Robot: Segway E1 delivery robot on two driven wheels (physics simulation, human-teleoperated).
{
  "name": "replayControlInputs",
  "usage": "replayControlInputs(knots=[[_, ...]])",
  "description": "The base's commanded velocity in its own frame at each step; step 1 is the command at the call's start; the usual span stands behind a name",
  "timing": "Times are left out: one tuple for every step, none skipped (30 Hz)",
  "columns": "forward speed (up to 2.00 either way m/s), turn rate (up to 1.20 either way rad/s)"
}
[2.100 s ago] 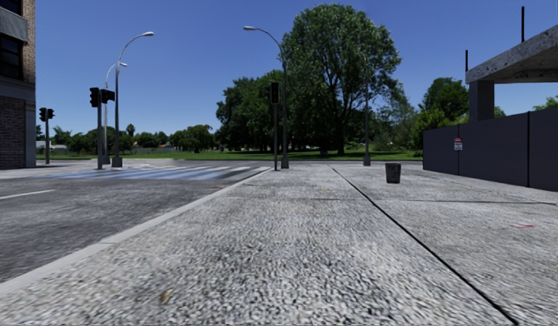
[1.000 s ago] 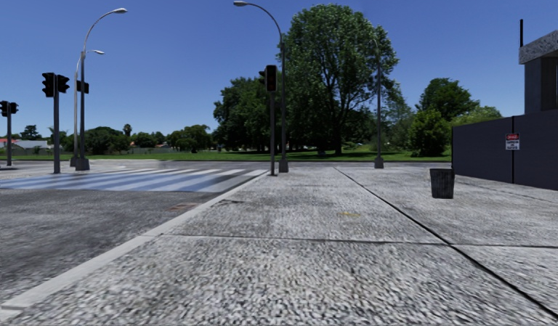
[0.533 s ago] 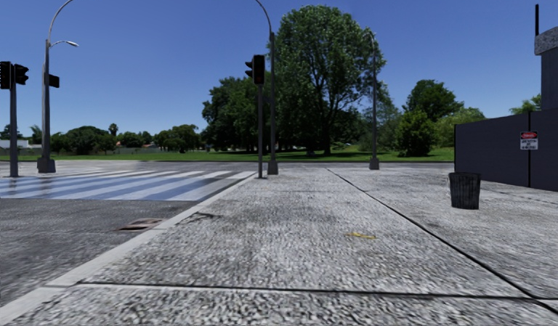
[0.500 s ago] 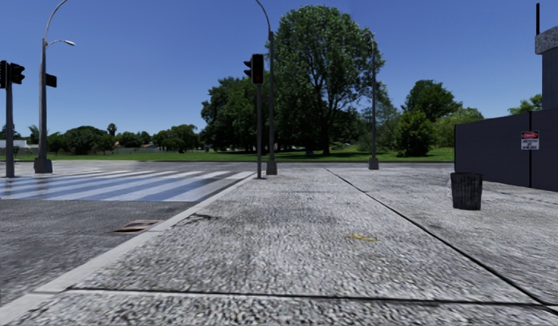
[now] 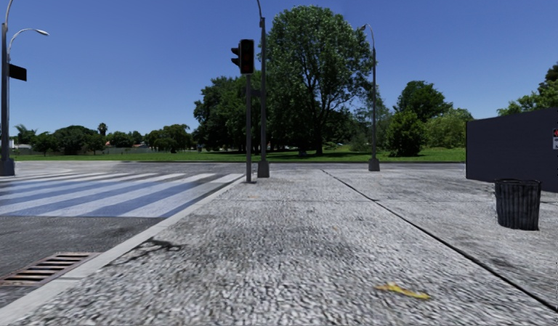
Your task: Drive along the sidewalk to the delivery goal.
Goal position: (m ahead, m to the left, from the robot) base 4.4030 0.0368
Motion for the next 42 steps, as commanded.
replayControlInputs(knots=[[2.0, 0.0], [2.0, 0.0], [2.0, 0.0], [2.0, 0.0], [2.0, 0.0], [2.0, 0.0], [2.0, 0.0], [2.0, 0.0], [2.0, 0.0], [2.0, 0.0], [2.0, 0.0], [2.0, 0.0], [2.0, 0.0], [2.0, 0.0], [2.0, 0.0], [2.0, 0.0], [2.0, 0.0], [2.0, 0.0], [2.0, 0.0], [2.0, 0.0], [2.0, 0.0], [2.0, 0.0], [2.0, 0.0], [2.0, 0.0], [2.0, 0.0], [2.0, 0.0], [2.0, 0.0], [2.0, 0.0], [2.0, 0.0], [2.0, 0.0], [2.0, 0.0], [2.0, 0.0], [2.0, 0.0], [2.0, 0.0], [2.0, 0.0], [2.0, 0.0], [2.0, 0.0], [2.0, 0.0], [2.0, 0.0], [2.0, 0.0], [2.0, 0.0], [2.0, 0.0]])
